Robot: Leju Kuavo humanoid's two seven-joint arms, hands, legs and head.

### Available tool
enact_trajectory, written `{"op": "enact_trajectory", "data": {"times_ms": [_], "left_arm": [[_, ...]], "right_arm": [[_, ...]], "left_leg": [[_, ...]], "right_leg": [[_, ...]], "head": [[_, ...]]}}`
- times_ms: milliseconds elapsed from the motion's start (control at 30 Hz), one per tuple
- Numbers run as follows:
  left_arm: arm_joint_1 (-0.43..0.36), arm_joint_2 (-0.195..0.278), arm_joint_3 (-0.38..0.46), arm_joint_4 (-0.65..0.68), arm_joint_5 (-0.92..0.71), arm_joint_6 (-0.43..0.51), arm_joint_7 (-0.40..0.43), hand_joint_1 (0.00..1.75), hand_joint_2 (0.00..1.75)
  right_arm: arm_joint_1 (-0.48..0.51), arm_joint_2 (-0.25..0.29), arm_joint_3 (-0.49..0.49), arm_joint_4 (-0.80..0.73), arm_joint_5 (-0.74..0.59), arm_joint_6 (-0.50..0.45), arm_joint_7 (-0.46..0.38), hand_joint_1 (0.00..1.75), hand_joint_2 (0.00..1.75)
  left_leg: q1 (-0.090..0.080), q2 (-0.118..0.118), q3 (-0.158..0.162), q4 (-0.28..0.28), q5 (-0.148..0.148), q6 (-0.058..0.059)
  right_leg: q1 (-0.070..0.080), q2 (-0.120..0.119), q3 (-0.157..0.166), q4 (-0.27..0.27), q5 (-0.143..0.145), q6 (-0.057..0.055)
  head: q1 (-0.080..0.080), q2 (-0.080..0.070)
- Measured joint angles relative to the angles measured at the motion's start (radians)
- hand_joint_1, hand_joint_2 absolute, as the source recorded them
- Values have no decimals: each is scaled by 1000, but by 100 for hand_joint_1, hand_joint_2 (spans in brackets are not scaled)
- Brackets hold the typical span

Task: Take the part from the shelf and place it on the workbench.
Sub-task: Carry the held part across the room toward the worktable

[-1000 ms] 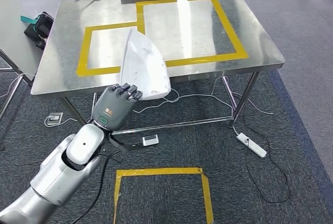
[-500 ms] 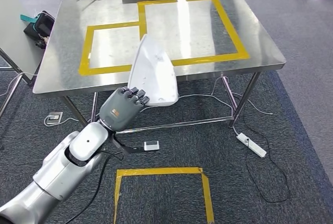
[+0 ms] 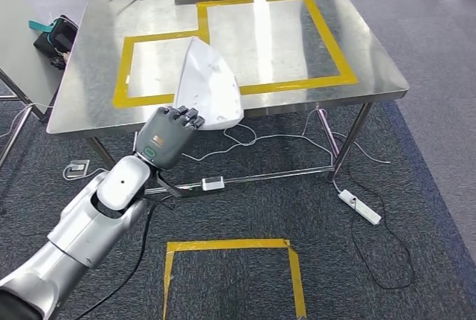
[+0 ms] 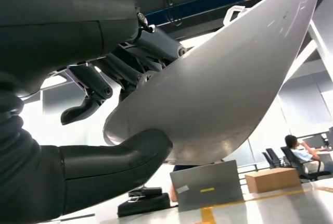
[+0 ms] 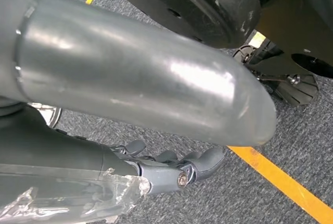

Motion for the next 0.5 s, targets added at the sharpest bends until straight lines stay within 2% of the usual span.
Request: {"op": "enact_trajectory", "data": {"times_ms": [133, 200, 267, 333, 400, 433, 467, 500], "left_arm": [[-3, 0, 3, 16, -9, 4, 9, 175, 175], [-5, -1, 4, 23, -14, 7, 12, 175, 175], [-7, -3, 5, 28, -18, 13, 15, 175, 175], [-11, -6, 6, 32, -20, 18, 16, 175, 175], [-11, -7, 7, 38, -20, 19, 18, 175, 175], [-9, -8, 7, 42, -21, 19, 20, 175, 175], [-7, -8, 7, 45, -21, 19, 22, 175, 175], [-5, -8, 7, 48, -21, 19, 23, 175, 175]], "right_arm": [[0, 3, 0, 0, 0, 0, 0, 0, 0], [0, 4, 0, 0, 1, 0, 1, 0, 0], [0, 5, 0, 0, 1, 0, 1, 0, 0], [-3, 5, 0, 0, 1, -2, 0, 0, 0], [-4, 5, 0, 0, 2, -2, 0, 0, 0], [-3, 5, 0, 0, 2, -2, 0, 0, 0], [-1, 5, 0, 0, 2, -3, 0, 0, 0], [0, 5, 0, 0, 3, -3, 0, 0, 0]], "left_leg": [[-4, 0, -4, 6, -7, 18], [-6, 1, -1, -4, -8, 30], [-1, 4, 12, -20, 0, 36], [6, 7, 22, -26, 4, 38], [7, 9, 22, -25, 0, 39], [8, 10, 22, -25, -2, 37], [10, 10, 22, -24, -4, 34], [13, 10, 23, -22, -6, 29]], "right_leg": [[-5, 0, 0, -4, 0, 8], [-5, -1, 2, 0, 12, 17], [-2, -5, -2, 13, 10, 25], [-1, -11, -30, 71, -36, 27], [-2, -16, -87, 191, -95, 35], [-4, -18, -113, 239, -113, 39], [-6, -19, -124, 256, -113, 45], [-10, -19, -118, 235, -96, 50]], "head": [[0, 0], [0, 0], [1, 0], [7, 0], [12, 0], [13, 0], [13, 0], [13, 0]]}}
